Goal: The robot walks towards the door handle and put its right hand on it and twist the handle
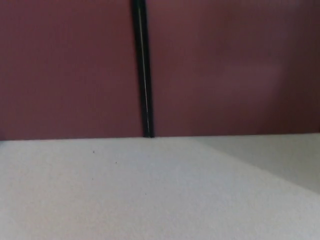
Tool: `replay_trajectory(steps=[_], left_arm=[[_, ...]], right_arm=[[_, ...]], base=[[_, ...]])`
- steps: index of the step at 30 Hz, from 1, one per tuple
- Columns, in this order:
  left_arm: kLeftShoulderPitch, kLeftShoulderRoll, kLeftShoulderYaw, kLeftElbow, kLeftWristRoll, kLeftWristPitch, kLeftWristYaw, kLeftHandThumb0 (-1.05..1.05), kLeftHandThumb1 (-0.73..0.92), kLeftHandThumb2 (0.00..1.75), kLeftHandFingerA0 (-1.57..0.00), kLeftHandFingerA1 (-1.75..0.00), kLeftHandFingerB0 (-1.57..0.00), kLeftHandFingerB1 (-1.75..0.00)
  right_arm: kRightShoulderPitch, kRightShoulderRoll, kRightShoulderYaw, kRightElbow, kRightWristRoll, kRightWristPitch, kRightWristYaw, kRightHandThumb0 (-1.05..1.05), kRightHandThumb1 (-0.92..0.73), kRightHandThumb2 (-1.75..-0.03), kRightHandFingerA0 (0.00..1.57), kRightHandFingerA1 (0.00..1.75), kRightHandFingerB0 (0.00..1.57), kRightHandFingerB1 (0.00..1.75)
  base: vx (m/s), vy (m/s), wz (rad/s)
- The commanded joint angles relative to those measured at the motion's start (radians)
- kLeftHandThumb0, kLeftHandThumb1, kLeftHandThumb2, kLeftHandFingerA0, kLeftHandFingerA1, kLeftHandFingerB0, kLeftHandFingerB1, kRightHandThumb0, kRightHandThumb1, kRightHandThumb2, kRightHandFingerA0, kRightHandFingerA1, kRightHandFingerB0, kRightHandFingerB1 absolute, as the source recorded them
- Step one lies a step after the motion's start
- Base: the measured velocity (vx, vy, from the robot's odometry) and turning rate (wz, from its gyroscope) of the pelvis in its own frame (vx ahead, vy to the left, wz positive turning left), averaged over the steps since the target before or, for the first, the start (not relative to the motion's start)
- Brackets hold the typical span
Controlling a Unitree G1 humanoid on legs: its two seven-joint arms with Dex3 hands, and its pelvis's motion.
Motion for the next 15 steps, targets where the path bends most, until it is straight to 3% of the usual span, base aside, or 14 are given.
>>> replay_trajectory(steps=[1,8,15], left_arm=[[-0.005,0.006,-0.002,-0.002,0.011,-0.013,-0.010,-0.24,0.60,0.58,-0.68,-0.48,-0.45,-0.39],[-0.002,0.011,-0.013,-0.002,0.018,-0.015,-0.011,-0.24,0.60,0.58,-0.69,-0.49,-0.46,-0.39],[-0.006,0.010,-0.026,-0.001,0.027,-0.013,0.000,-0.25,0.60,0.58,-0.71,-0.49,-0.49,-0.40]], right_arm=[[0.000,0.004,-0.004,-0.002,0.008,0.005,0.019,-0.28,-0.51,-0.64,0.72,0.52,0.54,0.45],[0.005,0.006,-0.007,-0.004,0.008,0.005,0.029,-0.29,-0.51,-0.65,0.72,0.52,0.54,0.45],[0.005,0.006,0.008,-0.007,-0.003,0.006,0.039,-0.29,-0.51,-0.65,0.73,0.52,0.54,0.45]], base=[[0.17,0.011,0.35],[0.24,0.083,-0.04],[0.25,-0.070,0.10]])
